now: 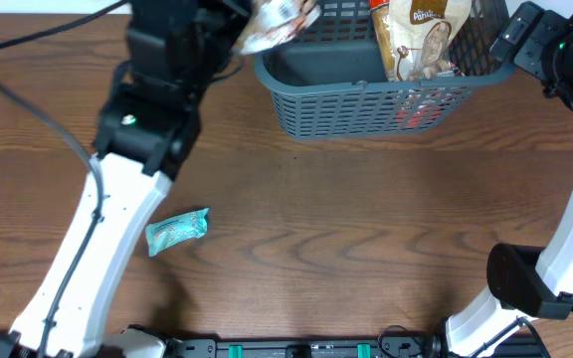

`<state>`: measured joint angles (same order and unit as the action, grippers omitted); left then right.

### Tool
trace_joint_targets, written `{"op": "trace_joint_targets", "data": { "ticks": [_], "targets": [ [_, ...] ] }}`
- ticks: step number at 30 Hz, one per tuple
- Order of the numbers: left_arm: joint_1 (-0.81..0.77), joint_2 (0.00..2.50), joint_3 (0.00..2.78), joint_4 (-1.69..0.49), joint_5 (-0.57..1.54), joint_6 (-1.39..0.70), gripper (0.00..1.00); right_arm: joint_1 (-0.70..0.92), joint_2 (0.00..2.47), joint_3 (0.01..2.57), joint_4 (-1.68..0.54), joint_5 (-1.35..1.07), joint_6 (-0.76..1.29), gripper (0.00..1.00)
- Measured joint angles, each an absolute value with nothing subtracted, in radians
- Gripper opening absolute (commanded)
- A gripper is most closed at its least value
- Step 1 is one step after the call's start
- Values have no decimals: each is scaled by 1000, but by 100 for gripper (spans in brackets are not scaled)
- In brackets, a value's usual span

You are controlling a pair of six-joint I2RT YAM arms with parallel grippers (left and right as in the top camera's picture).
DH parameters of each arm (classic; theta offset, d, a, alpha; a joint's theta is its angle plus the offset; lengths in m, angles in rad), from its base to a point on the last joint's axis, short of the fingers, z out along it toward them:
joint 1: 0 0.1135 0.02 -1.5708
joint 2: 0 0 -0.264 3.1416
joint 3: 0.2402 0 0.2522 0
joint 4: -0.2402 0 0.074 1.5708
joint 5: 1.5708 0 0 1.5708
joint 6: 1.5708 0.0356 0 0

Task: Pack container
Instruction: 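Lift the snack bag into the basket and release it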

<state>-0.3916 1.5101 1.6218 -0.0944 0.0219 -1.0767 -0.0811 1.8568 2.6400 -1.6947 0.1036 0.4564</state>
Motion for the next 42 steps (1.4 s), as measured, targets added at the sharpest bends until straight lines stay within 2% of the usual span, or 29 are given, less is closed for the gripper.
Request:
{"op": "trace_joint_targets", "data": {
  "ticks": [6, 16, 25, 27, 28, 29, 30, 31, 32, 42],
  "targets": [
    [-446, 1624, 1622, 70, -1, -1077, 6, -81, 1857, 2640, -1694, 83, 456, 99],
    [-460, 1810, 1622, 51, -33, -1081, 6, -81, 1857, 2640, -1695, 59, 446, 99],
    [-460, 1828, 1621, -24, -43, -1081, 6, -81, 1857, 2640, -1695, 51, 439, 99],
    [-460, 1828, 1621, -46, -45, -1081, 13, -81, 1857, 2640, -1695, 51, 439, 99],
    [-460, 1828, 1621, -47, -46, -1081, 24, -81, 1857, 2640, -1695, 51, 439, 99],
    [-460, 1828, 1621, -49, -46, -1082, 29, -81, 1857, 2640, -1695, 51, 439, 99],
    [-460, 1828, 1621, -49, -46, -1082, 39, -81, 1857, 2640, -1695, 50, 439, 99],
    [-460, 1828, 1621, -49, -46, -1084, 53, -81, 1857, 2640, -1695, 49, 439, 99],
    [-461, 1828, 1621, -49, -47, -1079, 62, -81, 1857, 2640, -1695, 48, 439, 99],
    [-463, 1828, 1621, -44, -52, -1092, 63, -81, 1857, 2640, -1695, 47, 439, 99]
  ]
}}
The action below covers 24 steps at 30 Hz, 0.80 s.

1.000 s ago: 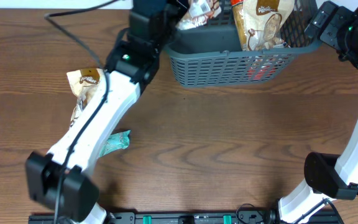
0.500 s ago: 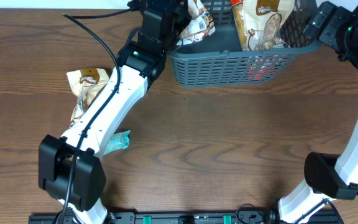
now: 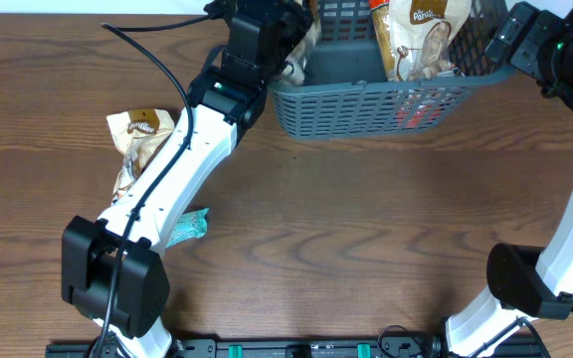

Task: Pack container
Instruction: 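Lift the snack bag into the basket and release it, then move the left gripper back to the remaining snack bag and grasp it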

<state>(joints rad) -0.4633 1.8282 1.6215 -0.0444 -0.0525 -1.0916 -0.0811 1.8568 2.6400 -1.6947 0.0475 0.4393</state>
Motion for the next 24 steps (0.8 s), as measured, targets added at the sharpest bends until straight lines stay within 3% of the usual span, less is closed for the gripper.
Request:
{"op": "trace_joint_targets", "data": {
  "ticks": [10, 18, 24],
  "targets": [
    [-463, 1822, 1621, -44, -47, -1052, 63, -81, 1857, 2640, -1695, 47, 436, 99],
    [-463, 1673, 1621, -86, -36, -890, 67, -81, 1857, 2640, -1694, 47, 415, 99],
    [-463, 1407, 1633, -348, -194, -803, 75, -81, 1857, 2640, -1695, 49, 397, 99]
  ]
}}
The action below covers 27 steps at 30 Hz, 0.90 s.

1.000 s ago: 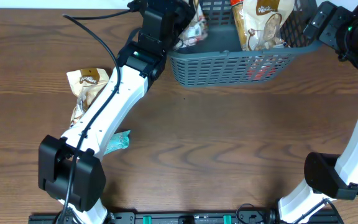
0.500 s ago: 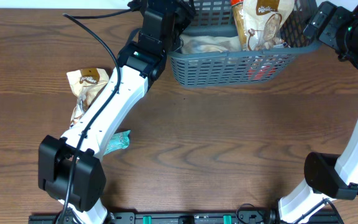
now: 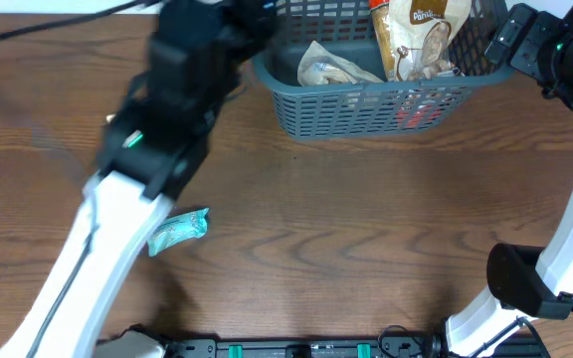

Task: Pack container
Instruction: 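Move the left gripper back to the remaining snack bag and grasp it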

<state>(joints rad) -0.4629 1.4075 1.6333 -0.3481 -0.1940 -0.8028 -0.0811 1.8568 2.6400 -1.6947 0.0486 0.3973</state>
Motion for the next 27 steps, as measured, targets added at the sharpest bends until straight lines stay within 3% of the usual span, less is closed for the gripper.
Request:
{"op": "trace_joint_targets", "data": {
  "ticks": [10, 20, 27],
  "targets": [
    [-434, 1267, 1639, -806, -579, -780, 91, -84, 1857, 2640, -1695, 226, 358, 99],
    [-271, 1268, 1638, -977, -648, -815, 95, -264, 1857, 2635, -1694, 282, 355, 99],
    [-257, 1268, 1638, -1013, -659, -819, 95, -354, 1857, 2635, -1695, 239, 355, 99]
  ]
}}
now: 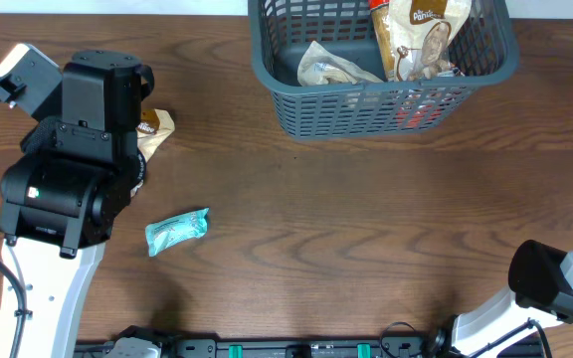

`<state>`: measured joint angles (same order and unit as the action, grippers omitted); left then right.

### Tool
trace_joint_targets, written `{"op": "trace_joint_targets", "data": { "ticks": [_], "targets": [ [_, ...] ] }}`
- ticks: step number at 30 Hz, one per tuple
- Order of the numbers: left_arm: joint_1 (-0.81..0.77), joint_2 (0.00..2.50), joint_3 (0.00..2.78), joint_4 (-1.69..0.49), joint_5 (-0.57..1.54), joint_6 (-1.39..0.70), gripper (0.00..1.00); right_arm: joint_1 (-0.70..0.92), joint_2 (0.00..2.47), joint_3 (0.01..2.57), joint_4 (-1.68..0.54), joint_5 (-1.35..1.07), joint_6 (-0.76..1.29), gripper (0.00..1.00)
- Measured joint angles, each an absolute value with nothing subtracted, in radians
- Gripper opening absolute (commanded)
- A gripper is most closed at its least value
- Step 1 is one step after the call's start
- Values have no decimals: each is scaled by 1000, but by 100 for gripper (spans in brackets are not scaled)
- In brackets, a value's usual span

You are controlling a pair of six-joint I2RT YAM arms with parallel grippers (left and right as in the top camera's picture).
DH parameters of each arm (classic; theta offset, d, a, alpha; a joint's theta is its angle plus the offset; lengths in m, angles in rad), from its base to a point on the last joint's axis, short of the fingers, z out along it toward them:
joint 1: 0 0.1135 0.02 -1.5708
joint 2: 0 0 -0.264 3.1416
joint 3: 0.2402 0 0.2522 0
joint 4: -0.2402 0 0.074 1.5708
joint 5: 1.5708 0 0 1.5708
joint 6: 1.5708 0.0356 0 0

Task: Pack container
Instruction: 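Move the left gripper back to the remaining snack bag and grasp it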

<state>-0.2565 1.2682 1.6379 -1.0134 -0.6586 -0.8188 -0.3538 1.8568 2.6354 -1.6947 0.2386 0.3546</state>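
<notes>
A grey-blue slatted basket [386,104] stands at the back of the table. Inside it lie a crumpled cream packet [331,68], an upright snack bag [421,35] and something red [426,114] seen through the wall. On the table, a teal packet [177,231] lies at the front left. A tan snack bag [155,129] is half hidden under my left arm [78,169]. That arm's wrist hangs over the tan bag and hides its fingers. Only a dark sliver of my right arm shows at the right edge.
The right arm's base [545,288] stands at the front right corner. A black rail [286,350] runs along the table's front edge. Brown wooden tabletop [366,229] lies between the basket and the front edge.
My left arm has moved from the basket's left corner back to the left side, over the tan bag. The right arm has left the basket's right rim. The basket now sits square.
First my left gripper held the cream packet at the basket's left corner, with the right gripper at the tilted basket's right rim. Then the left reached over the rim. Then the packet lay inside the basket. Now both arms are away from it.
</notes>
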Motion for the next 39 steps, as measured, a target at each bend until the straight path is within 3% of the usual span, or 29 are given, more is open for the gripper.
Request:
{"op": "trace_joint_targets", "data": {
  "ticks": [9, 10, 24, 31, 39],
  "targets": [
    [-218, 1299, 1638, -1005, -656, -754, 95, -356, 1857, 2635, -1695, 189, 355, 99],
    [-204, 1317, 1638, -986, -639, -708, 99, -356, 1857, 2635, -1695, 180, 355, 99],
    [48, 1660, 1638, -1075, -178, -228, 100, -356, 1857, 2635, -1695, 149, 355, 99],
    [144, 1750, 1638, -1114, -86, -103, 99, -356, 1857, 2635, -1695, 149, 355, 99],
    [141, 1869, 1638, -1114, 2, -4, 99, -356, 1857, 2635, -1695, 149, 355, 99]
  ]
}}
